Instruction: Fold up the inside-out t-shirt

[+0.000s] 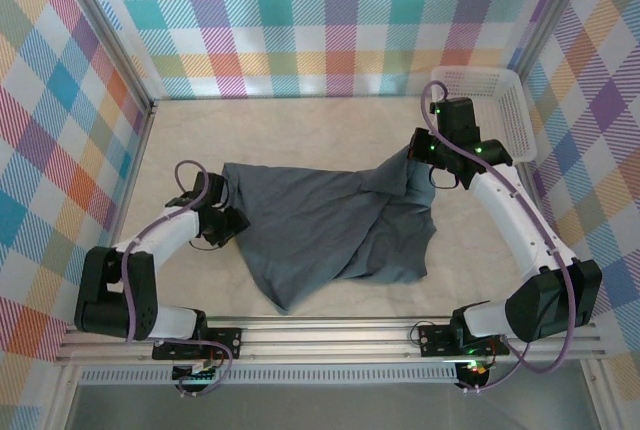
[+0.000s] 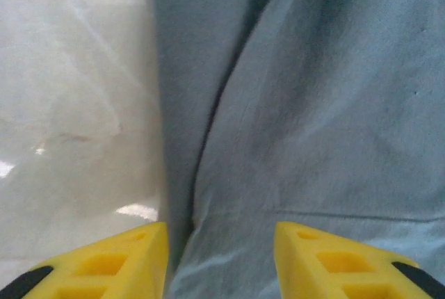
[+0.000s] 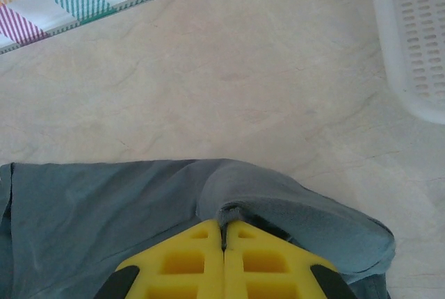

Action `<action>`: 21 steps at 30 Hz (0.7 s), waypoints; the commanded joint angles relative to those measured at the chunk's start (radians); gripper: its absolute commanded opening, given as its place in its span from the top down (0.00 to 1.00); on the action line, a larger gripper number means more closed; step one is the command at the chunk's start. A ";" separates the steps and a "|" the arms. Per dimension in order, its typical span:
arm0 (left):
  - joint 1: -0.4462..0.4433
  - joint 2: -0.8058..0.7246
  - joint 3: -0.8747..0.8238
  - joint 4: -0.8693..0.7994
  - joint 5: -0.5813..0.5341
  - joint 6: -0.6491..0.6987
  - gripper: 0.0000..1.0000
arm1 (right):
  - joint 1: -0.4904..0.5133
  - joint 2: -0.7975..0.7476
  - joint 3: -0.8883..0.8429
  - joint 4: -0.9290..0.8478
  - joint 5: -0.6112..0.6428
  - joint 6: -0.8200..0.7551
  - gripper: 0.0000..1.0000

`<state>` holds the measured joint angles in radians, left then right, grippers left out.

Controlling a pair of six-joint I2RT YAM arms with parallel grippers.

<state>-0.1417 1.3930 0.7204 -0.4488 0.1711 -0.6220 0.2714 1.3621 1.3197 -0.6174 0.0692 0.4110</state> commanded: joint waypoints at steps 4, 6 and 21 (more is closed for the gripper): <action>-0.004 0.041 0.001 0.078 0.040 -0.016 0.60 | -0.001 -0.012 -0.005 0.014 -0.022 0.023 1.00; -0.005 0.040 0.001 0.078 0.049 -0.016 0.63 | 0.000 -0.012 -0.003 0.012 -0.023 0.021 1.00; -0.004 0.033 -0.003 0.097 0.080 -0.017 0.77 | 0.000 -0.006 -0.006 0.014 -0.028 0.025 1.00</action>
<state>-0.1417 1.4044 0.7204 -0.3767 0.2276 -0.6361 0.2714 1.3621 1.3197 -0.6178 0.0547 0.4297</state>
